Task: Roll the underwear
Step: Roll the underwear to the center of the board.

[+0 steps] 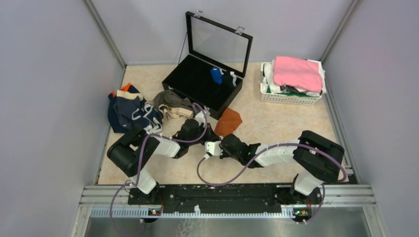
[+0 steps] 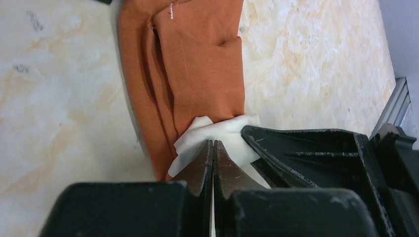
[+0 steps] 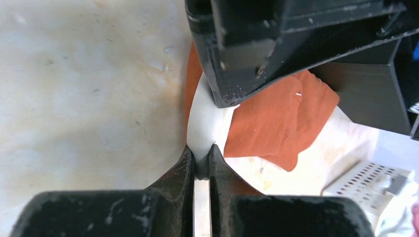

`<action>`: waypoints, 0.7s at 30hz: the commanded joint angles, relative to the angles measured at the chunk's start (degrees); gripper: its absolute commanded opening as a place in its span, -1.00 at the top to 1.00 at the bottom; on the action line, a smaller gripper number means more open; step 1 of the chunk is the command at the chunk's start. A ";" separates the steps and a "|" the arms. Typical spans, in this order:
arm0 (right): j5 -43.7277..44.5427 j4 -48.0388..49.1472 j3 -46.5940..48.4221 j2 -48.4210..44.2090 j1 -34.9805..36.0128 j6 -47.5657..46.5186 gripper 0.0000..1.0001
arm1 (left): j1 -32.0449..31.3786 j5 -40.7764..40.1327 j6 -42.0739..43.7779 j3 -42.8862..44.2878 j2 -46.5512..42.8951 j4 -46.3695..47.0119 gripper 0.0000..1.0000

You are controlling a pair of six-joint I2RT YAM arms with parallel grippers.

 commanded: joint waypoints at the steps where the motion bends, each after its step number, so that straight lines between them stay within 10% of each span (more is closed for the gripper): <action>1: -7.99 -7.07 0.11 -4.55 -0.52 5.38 1.00 | 0.72 -0.72 3.14 -2.63 -5.51 -11.12 1.00; 21: -37.41 -14.63 2.39 -9.89 -5.75 21.49 1.00 | 0.80 -5.78 5.39 -8.21 -33.25 -23.79 1.00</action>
